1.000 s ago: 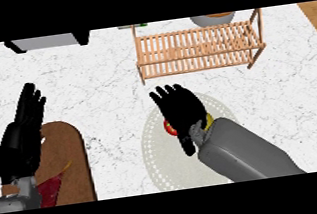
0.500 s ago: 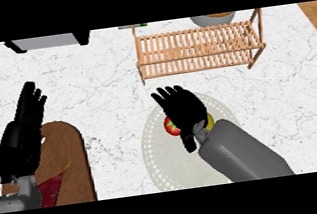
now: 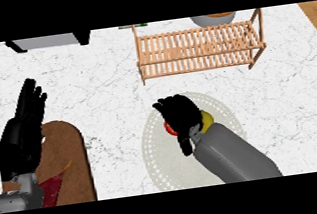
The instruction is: Pick the tomato from the placemat and place it in the tiered shelf
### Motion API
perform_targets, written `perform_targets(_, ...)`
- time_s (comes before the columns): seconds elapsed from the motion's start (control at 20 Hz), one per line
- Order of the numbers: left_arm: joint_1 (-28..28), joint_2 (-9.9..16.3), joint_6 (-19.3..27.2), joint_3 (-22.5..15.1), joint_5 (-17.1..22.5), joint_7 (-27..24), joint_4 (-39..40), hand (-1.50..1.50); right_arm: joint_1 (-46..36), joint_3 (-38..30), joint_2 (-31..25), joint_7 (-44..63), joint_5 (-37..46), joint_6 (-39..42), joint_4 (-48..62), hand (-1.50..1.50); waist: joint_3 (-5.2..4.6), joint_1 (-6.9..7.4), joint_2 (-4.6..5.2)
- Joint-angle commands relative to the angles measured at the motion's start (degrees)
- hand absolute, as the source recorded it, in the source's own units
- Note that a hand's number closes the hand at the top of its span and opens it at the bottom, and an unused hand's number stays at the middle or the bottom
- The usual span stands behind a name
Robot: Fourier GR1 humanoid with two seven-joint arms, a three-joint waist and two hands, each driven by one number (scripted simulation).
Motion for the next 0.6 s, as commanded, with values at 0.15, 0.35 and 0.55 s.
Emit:
perform_targets(0.15,0.3,-0.2,-1.1,1.2,-0.7,1.9,-1.9,0.00,-0.9,0.0,0.5,-6.1,5.5,0.2,3.6,1.50,0.00,-0.06,0.00)
perform_targets(0.35,-0.1,-0.5,-2.7,2.7,0.4,-2.3,1.6,0.00,-3.3,-0.5,-0.3,-11.2,9.1,-7.8,9.2,1.50,0.00,0.08,0.10)
perform_targets(0.55,3.2,-2.1,-1.9,0.5,-1.8,-1.4,-2.3,0.00,-4.4,-0.8,0.9,-10.4,7.4,-8.0,6.9,1.50,0.01,0.27,0.01)
